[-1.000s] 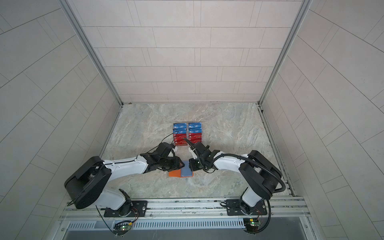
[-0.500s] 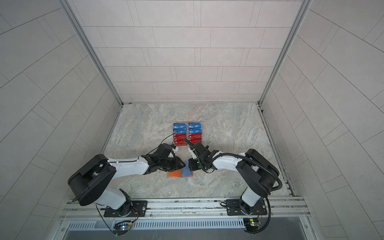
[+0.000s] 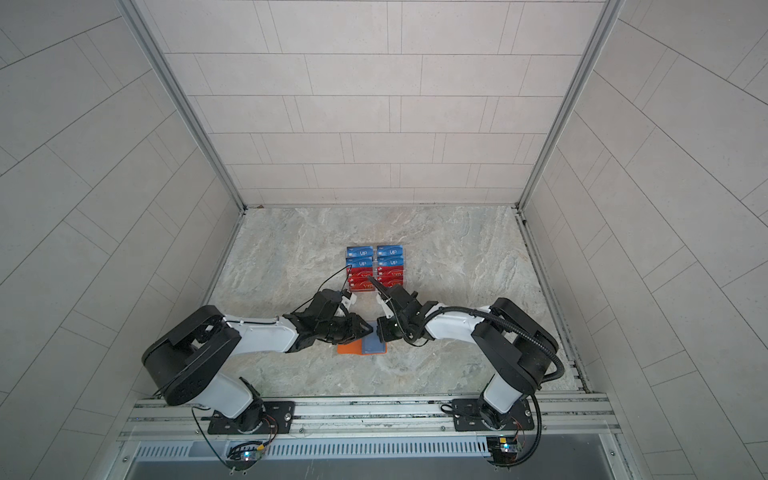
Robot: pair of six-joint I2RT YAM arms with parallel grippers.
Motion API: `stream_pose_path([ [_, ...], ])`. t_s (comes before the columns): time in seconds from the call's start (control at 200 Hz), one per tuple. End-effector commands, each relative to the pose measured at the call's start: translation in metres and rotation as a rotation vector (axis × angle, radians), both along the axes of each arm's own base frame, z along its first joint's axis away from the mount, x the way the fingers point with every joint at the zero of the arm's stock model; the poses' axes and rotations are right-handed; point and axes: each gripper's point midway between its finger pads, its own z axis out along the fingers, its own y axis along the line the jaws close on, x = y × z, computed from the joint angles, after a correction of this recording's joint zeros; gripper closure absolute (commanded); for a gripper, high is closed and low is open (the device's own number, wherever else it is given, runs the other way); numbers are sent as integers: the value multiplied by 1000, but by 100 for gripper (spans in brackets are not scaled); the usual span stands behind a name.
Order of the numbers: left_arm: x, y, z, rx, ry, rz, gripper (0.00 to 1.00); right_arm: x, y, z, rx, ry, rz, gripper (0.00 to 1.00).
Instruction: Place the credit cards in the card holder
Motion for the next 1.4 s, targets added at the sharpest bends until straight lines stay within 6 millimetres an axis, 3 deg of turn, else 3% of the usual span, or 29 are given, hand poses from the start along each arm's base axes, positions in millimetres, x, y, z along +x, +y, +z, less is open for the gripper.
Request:
stream_pose_path([
  [0.0,-5,-1,-7,-41,43,23,68,-8,-12,-16,-57,37,-18,90],
  [0.26,-9,-1,-18,-52,71,25,71,-7,-11,-9,-42,26,-27,91],
  [0.456,-9,2,-25,-29,82,35,80,0,-13,15,-18,-35,-54,92],
  [0.671,-6,6,-16,-1,52,46,88,1,-14,26,-8,-50,-59,92],
  [1.051,-8,11,-4,-54,25,29,100,3,-6,25,28,-28,-59,92],
  [1.397,-13,14,4,-90,6,-7,100,1,-1,21,43,-3,-41,93],
])
